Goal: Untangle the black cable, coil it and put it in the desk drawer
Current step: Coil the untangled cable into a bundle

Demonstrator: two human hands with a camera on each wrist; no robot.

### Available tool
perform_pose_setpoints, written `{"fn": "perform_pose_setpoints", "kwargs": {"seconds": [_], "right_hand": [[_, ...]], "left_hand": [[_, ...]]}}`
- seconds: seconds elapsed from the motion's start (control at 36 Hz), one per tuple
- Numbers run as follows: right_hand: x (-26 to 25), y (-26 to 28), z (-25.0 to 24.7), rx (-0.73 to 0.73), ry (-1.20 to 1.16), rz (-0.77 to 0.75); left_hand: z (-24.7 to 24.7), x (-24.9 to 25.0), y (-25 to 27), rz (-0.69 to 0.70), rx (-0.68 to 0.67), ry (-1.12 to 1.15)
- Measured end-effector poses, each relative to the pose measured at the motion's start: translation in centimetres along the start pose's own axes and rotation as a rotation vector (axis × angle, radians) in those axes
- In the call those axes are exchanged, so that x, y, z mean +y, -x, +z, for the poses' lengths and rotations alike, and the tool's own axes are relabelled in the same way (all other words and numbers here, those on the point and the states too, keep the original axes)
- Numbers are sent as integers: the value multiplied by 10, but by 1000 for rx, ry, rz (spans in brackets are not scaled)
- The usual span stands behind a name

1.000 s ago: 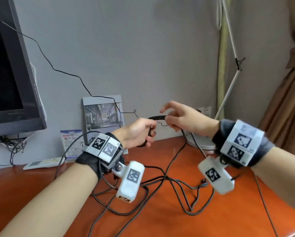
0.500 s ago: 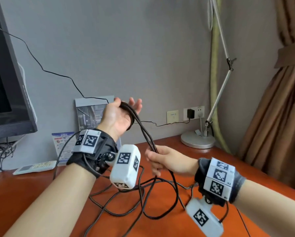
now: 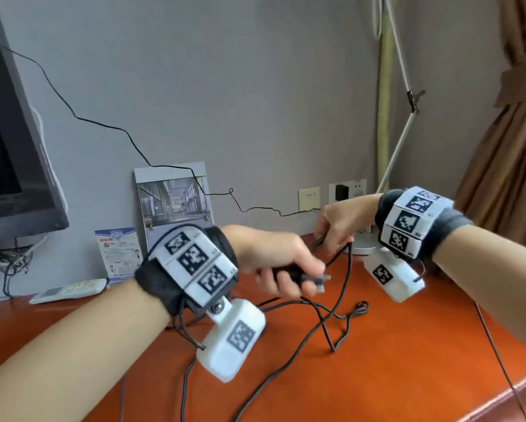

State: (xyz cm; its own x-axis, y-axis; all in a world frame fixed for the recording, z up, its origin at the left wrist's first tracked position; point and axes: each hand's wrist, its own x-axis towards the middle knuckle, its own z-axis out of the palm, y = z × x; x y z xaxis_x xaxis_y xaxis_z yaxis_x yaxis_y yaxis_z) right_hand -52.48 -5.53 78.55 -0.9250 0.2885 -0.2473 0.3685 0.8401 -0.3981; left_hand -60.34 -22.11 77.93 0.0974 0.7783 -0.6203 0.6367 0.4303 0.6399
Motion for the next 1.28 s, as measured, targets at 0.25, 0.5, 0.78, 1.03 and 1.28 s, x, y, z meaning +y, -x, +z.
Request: {"fn": "perform_pose_setpoints", "kwargs": {"seconds": [0.25, 0.5, 0.78, 1.03, 1.28], "right_hand": [[-12, 20, 3, 213, -123, -213], [-42, -5, 59, 714, -224, -311], [-32, -11, 104, 11, -522, -489], [11, -28, 111, -129, -705, -366], [10, -17, 39, 151, -295, -94]], "left_hand": [[-5, -24, -16, -171, 671, -719], [-20, -38, -18, 398, 972, 204], [-69, -45, 3, 826, 1391, 994], [-56, -36, 43, 1098, 492, 1432], [-9, -30, 29, 717, -466, 922]]}}
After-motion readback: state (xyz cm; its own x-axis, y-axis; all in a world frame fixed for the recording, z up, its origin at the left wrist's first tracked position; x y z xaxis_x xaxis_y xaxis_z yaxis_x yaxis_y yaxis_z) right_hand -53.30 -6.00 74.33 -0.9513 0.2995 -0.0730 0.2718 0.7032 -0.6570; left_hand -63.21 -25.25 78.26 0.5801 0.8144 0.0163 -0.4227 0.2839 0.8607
